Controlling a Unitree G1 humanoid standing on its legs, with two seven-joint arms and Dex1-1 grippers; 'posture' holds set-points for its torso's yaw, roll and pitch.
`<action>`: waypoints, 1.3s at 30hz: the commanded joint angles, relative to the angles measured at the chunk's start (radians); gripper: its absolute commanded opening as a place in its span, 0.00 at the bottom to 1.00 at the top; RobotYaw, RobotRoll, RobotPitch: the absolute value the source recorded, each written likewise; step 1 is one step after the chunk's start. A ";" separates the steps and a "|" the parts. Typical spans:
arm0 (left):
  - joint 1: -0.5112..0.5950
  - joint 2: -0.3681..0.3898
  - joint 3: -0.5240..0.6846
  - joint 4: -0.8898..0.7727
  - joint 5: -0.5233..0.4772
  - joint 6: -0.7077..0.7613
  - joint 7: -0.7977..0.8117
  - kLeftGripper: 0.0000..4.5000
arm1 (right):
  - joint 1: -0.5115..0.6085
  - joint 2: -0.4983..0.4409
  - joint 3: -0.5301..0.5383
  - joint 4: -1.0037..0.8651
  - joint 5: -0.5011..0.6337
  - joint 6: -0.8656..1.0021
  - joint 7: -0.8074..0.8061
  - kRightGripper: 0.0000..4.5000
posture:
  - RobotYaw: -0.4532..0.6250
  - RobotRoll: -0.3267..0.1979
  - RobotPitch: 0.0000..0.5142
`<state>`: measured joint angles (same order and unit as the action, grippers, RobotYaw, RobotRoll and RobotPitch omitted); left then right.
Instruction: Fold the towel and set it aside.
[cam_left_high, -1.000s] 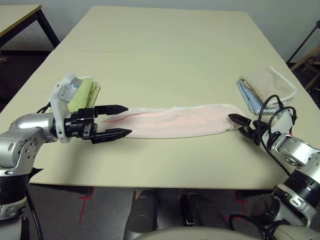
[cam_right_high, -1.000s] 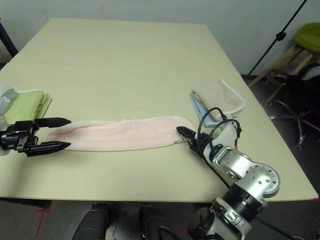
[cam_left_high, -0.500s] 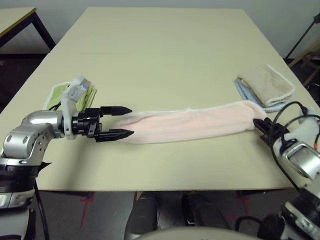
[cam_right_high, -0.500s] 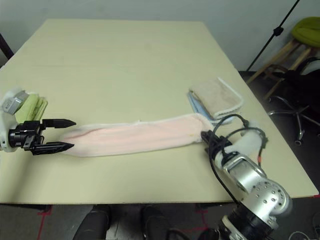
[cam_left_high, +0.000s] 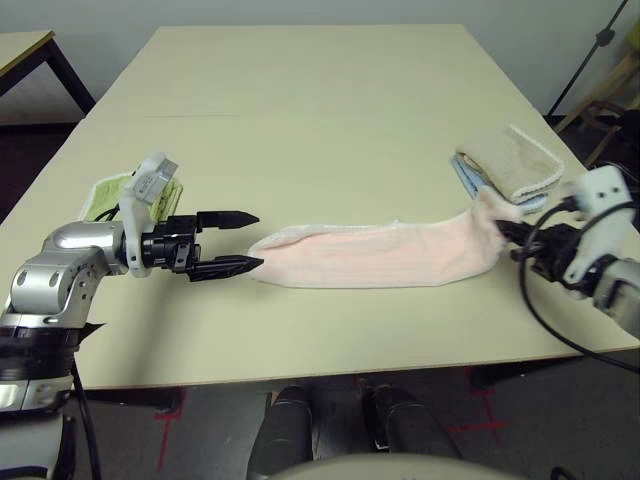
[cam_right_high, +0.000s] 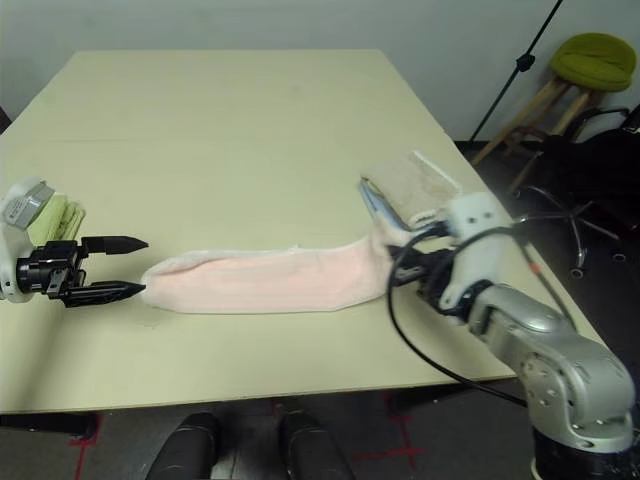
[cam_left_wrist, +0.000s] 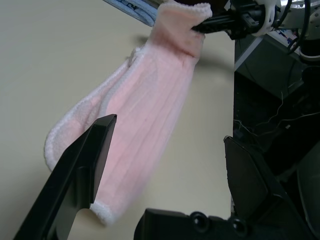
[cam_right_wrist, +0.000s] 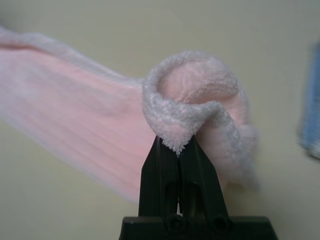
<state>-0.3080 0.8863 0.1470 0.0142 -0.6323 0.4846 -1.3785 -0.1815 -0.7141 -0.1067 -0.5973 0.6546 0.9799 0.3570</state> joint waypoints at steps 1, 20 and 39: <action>0.032 -0.005 0.021 -0.049 -0.019 0.023 0.026 1.00 | -0.049 0.002 0.176 0.011 -0.068 0.009 0.035 0.00 | 0.52 0.62 0.27; 0.073 -0.022 0.034 -0.119 -0.061 0.060 0.102 1.00 | -0.205 0.088 0.470 0.154 -0.244 0.074 0.155 0.04 | 0.57 0.62 0.27; 0.003 -0.069 -0.002 -0.101 -0.059 0.073 0.107 1.00 | -0.321 -0.447 0.151 0.442 -0.342 -0.645 0.801 1.00 | 0.53 0.62 0.24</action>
<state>-0.2987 0.8264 0.1638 -0.0861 -0.6980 0.5570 -1.2741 -0.4999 -1.1653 0.0015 -0.2615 0.4278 0.5478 1.1268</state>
